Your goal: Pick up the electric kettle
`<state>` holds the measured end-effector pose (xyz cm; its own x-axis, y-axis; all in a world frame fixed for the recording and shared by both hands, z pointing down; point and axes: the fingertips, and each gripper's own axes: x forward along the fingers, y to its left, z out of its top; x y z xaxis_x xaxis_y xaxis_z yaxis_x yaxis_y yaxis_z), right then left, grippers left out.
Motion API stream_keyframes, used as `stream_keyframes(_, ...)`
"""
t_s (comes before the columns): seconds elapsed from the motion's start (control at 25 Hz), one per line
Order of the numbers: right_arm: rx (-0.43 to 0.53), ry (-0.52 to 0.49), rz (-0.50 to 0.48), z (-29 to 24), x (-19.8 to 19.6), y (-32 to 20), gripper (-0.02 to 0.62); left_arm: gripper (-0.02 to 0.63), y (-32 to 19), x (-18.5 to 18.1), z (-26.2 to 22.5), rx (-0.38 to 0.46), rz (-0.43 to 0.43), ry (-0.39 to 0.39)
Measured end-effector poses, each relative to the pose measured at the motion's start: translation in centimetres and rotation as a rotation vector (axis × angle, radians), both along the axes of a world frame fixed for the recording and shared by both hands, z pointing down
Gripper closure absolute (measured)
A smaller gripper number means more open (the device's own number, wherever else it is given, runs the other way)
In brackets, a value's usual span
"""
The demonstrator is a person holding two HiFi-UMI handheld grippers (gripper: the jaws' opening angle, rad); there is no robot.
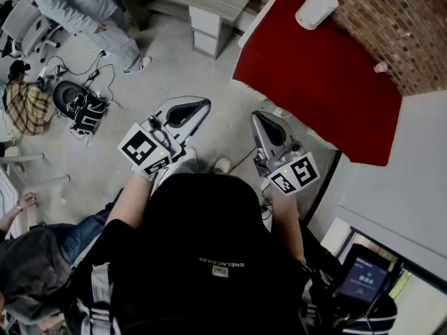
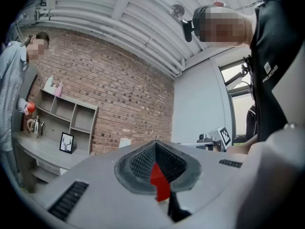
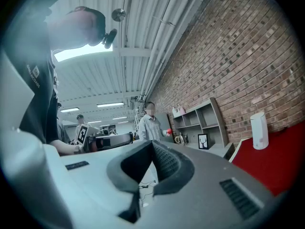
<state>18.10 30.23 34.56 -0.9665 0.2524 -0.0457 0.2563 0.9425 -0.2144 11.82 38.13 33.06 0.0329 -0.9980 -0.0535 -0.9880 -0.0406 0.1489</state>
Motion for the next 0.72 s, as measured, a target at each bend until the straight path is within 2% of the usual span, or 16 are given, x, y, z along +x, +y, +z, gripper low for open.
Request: stream_keyframes(0.72, -0.026, 0.012, 0.031, 0.7, -1.3, -0.2, 0.589, 0.603, -0.3, -1.1, 0.6, -0.028, 0.034, -0.019)
